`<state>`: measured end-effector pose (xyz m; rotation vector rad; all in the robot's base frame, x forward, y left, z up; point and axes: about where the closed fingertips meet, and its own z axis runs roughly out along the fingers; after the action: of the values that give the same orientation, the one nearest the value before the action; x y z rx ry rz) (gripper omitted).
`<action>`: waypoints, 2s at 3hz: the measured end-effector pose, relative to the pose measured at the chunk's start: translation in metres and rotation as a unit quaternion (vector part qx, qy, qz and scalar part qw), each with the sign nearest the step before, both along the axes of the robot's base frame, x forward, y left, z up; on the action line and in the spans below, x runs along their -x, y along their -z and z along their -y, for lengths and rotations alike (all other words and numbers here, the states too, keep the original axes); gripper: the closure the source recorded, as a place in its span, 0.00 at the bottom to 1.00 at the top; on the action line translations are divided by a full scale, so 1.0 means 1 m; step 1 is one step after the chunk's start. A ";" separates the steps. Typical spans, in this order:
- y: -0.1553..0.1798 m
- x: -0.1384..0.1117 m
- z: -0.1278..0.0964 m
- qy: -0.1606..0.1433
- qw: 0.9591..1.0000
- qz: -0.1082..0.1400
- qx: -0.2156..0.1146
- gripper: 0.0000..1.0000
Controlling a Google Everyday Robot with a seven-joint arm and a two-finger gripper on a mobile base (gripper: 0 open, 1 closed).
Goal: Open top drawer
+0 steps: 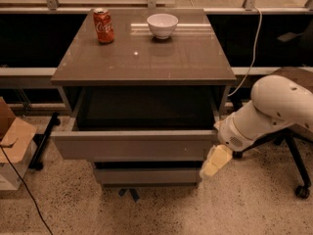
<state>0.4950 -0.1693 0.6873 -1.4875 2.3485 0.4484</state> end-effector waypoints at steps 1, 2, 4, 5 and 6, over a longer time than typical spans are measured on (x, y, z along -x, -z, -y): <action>0.011 0.067 0.002 0.044 0.997 -0.060 -0.011 0.00; 0.016 0.072 0.002 0.042 0.997 -0.066 -0.009 0.00; 0.011 0.091 -0.001 0.029 0.997 -0.069 0.011 0.00; -0.007 0.100 0.002 0.030 0.998 -0.042 0.020 0.00; -0.028 0.086 -0.002 0.010 0.999 -0.004 0.030 0.00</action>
Offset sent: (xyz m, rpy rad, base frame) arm -0.0562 -0.0018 -0.0085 0.0171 0.0977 -0.0766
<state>0.4088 -0.1675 0.7157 -1.4890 2.4005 0.3831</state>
